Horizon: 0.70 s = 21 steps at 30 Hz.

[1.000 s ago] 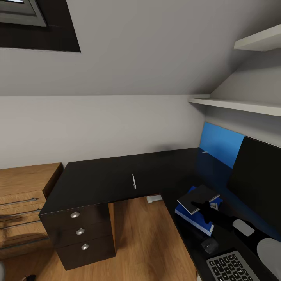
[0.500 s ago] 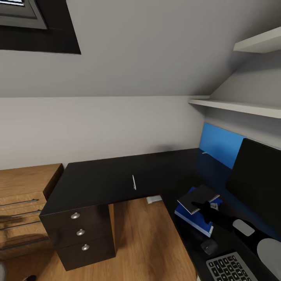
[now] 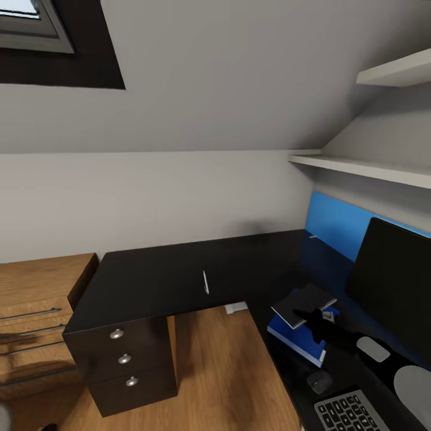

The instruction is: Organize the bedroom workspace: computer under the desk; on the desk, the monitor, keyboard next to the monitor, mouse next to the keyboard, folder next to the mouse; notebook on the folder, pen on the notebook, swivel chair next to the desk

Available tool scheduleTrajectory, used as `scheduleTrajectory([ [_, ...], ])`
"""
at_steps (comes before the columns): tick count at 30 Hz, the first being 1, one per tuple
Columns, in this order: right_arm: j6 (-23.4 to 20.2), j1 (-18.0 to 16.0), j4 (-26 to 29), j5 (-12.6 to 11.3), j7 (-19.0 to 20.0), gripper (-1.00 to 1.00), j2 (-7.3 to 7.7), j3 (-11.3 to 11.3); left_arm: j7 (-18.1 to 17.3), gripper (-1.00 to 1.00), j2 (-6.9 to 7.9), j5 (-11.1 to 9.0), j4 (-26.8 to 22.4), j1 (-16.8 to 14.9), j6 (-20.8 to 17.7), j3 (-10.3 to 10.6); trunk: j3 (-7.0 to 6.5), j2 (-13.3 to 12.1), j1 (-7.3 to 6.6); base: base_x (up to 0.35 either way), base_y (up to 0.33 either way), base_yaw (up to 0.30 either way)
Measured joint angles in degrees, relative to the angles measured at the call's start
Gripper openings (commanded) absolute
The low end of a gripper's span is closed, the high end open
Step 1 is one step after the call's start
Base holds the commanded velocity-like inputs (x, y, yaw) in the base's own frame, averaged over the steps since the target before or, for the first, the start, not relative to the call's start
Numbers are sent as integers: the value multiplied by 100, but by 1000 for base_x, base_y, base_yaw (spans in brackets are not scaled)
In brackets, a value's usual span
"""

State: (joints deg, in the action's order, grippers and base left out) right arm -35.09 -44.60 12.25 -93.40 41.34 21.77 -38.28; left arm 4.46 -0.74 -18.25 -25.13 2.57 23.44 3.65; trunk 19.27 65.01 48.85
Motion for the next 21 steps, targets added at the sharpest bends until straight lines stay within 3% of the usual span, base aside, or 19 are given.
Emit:
scheduleTrajectory([
  [5, 3, 0, 2, 1, -6, -100, -3, 4, 0, 100, 0, 0, 0, 1, 0, 0, -90, -201, -110, 0, 0, 0],
  [21, -247, 1, -40, 16, -92, -100, 24, 5, 0, 100, -4, 0, 1, 0, 0, 0, -90, -202, -111, 0, 0, 0],
])
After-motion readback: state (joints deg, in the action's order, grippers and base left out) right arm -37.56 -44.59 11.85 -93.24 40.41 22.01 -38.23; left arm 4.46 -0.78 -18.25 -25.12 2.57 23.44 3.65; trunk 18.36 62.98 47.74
